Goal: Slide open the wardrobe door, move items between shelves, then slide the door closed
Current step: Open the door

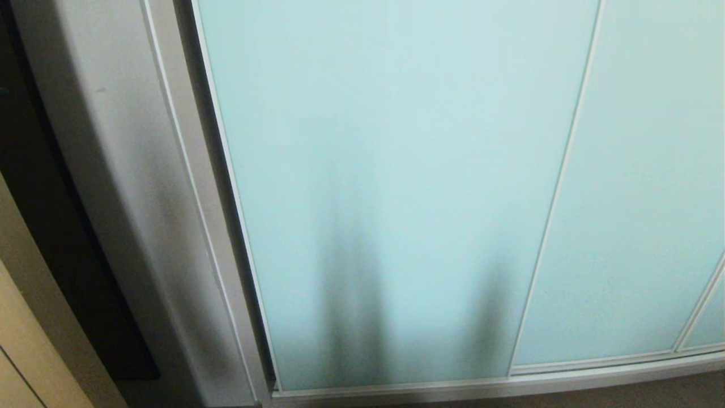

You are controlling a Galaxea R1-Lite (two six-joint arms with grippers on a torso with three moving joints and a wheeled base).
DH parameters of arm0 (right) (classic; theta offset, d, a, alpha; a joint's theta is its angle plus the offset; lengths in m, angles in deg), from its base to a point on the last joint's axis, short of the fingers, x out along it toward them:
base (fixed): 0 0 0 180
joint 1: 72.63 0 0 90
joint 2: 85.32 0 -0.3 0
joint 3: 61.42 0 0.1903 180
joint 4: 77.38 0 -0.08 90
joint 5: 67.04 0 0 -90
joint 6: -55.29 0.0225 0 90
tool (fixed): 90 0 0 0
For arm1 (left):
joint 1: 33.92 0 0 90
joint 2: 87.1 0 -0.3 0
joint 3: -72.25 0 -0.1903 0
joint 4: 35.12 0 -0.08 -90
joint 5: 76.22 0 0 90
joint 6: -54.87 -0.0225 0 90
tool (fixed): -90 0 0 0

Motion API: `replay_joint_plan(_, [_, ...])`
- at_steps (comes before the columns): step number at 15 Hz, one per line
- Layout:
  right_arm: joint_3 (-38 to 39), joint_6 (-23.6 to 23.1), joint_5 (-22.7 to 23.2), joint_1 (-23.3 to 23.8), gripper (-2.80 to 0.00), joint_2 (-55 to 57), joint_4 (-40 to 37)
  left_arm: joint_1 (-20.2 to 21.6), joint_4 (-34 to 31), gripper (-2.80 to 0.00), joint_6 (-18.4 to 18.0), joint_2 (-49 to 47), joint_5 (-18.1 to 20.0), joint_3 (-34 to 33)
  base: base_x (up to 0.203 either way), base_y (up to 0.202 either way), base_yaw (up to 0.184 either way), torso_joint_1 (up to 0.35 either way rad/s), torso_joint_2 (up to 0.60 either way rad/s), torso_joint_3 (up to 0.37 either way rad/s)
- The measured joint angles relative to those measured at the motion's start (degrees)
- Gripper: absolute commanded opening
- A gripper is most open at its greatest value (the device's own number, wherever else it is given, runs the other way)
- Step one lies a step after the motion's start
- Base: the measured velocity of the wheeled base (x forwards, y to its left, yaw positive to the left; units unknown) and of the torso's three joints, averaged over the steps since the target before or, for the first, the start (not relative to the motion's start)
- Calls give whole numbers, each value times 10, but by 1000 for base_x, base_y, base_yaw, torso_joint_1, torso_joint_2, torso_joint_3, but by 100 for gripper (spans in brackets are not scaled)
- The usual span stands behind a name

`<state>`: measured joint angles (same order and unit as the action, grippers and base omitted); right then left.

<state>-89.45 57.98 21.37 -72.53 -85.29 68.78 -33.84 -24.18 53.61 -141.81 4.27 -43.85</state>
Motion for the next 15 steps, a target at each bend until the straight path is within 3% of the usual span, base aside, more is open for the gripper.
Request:
replay_joint_plan(7, [0, 0, 0, 0, -280, 0, 0, 0, 285, -280, -35, -312, -41, 93, 0, 0, 0, 0, 0, 0])
replay_joint_plan(15, [0, 0, 0, 0, -280, 0, 0, 0, 316, -280, -32, -502, -94, 163, 0, 0, 0, 0, 0, 0])
